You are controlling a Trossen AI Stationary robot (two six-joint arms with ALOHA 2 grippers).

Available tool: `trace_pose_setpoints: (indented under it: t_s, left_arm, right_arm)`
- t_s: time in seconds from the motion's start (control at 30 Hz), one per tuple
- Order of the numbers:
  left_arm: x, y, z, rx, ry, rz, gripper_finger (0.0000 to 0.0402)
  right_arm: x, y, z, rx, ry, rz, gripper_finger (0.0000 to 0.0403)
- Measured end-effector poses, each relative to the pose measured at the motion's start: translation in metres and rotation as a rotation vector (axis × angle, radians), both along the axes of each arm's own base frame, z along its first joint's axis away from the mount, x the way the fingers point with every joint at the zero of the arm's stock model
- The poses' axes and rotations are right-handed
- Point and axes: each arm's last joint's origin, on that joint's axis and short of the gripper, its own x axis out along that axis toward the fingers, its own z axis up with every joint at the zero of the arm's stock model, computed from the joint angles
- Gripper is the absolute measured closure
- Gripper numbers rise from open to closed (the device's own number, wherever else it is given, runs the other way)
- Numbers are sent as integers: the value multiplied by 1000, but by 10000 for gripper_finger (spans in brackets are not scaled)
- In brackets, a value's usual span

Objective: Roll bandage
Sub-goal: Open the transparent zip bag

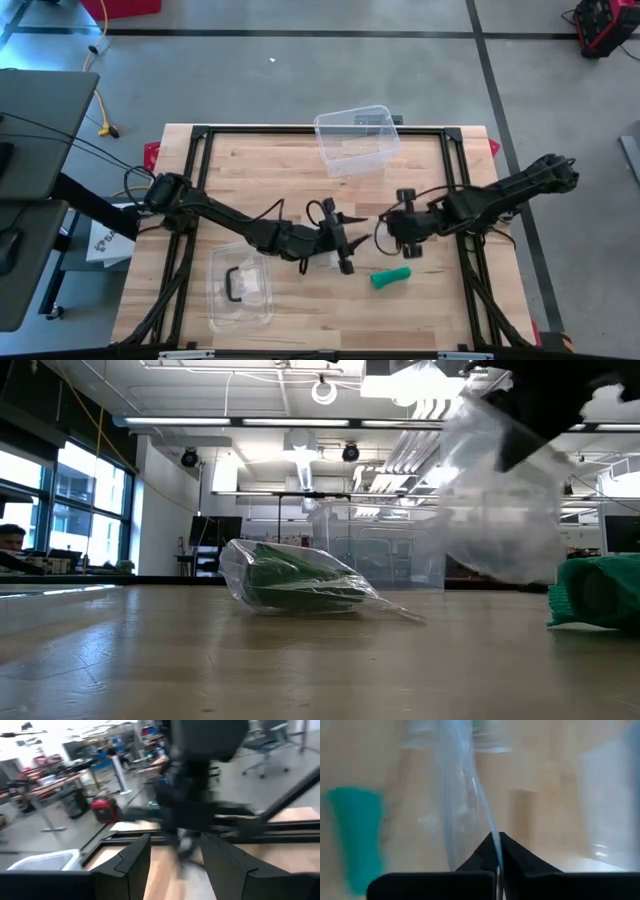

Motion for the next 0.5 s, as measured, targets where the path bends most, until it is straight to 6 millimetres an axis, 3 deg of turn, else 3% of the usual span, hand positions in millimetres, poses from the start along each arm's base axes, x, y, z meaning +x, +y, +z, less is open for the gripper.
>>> trace_pose_setpoints:
  t_s: [0.1,0.3,0.5]
  left_arm:
    - [3,2,-5,-18,6,-3,232]
    - [18,30,-25,-79,25,57,232]
    - [27,53,-34,-195,42,-85,232]
  right_arm:
    - [5,-1,-5,-79,-32,-50,403]
    - [15,0,-4,-48,-94,-7,403]
    - [16,1,-3,-41,-105,-3,403]
